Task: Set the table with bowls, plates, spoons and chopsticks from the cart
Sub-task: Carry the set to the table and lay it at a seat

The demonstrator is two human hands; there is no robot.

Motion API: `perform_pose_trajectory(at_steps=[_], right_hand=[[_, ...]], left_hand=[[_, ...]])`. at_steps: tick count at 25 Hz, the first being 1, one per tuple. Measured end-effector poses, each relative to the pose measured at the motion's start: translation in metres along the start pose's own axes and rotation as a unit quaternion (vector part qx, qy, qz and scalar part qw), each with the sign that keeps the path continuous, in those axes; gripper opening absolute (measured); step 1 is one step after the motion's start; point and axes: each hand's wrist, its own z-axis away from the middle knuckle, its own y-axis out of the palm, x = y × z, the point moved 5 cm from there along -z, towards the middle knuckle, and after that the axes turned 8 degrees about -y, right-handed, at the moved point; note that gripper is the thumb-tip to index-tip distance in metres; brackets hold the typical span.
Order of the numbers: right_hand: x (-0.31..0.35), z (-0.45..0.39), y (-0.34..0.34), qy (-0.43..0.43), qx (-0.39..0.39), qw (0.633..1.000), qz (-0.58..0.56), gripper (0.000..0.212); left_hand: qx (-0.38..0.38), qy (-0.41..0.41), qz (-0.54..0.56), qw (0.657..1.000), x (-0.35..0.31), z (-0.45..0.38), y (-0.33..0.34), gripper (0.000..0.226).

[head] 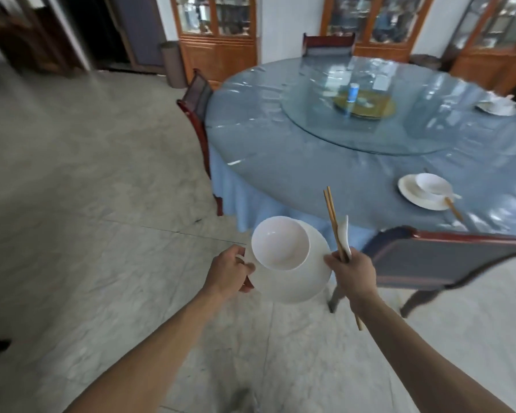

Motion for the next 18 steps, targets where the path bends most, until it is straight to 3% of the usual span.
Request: perform_pose_trajectory(at_steps=[8, 18], right_hand=[[0.074, -0.071, 0.133, -0.038, 0.082, 0.996, 0.0, 0.018], [0.138, -0.209, 0.254, -0.077, 0.167, 0.983, 0.029, 0.021]], left_hand=[[-0.067, -0.028, -0.009, 0.997, -0.006, -0.07, -0.116, 0.017], [-0.135, -0.066, 0.005, 0.989, -0.04, -0.191, -0.18, 0.021]])
